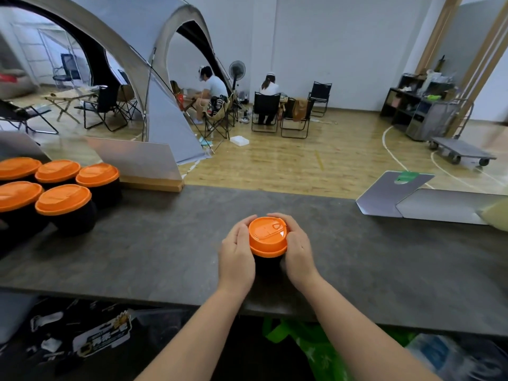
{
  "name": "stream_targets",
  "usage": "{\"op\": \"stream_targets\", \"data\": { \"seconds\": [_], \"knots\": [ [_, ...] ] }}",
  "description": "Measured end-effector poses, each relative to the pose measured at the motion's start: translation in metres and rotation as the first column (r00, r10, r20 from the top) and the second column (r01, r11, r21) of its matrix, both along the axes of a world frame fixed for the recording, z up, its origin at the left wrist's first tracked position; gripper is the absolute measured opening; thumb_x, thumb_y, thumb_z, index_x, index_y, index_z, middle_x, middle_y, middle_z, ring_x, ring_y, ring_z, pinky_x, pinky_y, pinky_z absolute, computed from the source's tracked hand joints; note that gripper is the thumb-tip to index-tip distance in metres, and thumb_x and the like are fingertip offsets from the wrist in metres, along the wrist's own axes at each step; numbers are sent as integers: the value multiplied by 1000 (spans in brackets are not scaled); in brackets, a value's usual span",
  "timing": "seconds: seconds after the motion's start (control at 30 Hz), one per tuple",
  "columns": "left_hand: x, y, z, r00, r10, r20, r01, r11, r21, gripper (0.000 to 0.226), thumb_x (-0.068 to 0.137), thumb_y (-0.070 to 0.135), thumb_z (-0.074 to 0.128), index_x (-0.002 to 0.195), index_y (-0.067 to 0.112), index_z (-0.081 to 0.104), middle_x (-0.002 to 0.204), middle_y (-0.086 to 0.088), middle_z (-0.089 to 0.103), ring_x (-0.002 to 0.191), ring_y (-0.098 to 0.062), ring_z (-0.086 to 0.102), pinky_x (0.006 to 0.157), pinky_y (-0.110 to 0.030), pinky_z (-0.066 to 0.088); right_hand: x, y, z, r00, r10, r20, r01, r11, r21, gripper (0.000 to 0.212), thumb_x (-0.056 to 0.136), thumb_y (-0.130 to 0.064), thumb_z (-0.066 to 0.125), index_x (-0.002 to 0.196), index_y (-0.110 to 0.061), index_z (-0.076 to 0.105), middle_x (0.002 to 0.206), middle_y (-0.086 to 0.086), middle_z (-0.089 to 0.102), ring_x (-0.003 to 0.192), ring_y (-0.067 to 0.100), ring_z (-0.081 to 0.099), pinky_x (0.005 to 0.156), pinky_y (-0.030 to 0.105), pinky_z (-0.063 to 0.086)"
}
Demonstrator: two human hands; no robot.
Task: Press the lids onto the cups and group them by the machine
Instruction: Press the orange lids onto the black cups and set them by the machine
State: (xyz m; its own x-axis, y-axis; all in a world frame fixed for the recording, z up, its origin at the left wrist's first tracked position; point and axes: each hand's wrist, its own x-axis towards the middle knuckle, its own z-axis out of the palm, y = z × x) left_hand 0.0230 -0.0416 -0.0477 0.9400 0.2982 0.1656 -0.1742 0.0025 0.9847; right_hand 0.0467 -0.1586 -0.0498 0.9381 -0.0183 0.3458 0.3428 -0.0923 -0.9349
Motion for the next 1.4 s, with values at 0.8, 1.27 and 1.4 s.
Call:
{"op": "stream_targets", "data": {
  "seconds": [0.8,1.27,1.4],
  "knots": [
    [11,-6,-1,996,-19,92,24,998,-57,33,107,24,29,110,23,62,106,5,66,93,1,64,81,-18,50,-3,27,-8,983,-181,35,178,980,91,35,89,-39,34,109,-25,59,99,-7,67,93,9,65,79,29,54],
    [-1,-16,2,994,52,94,-47,997,-55,24,90,29,47,105,34,66,100,18,68,93,-9,67,73,-32,59,-13,30,3,998,-44,-44,56,948,314,39,87,-33,44,111,-6,61,102,6,66,85,8,67,66,21,54],
    [4,-19,-5,987,94,131,-79,990,-116,27,88,24,47,105,30,67,101,10,69,93,-19,67,72,-37,59,-11,31,-3,998,-38,-43,50,936,348,42,82,-39,51,109,-9,60,96,-4,69,87,12,68,65,24,55]
  ]
}}
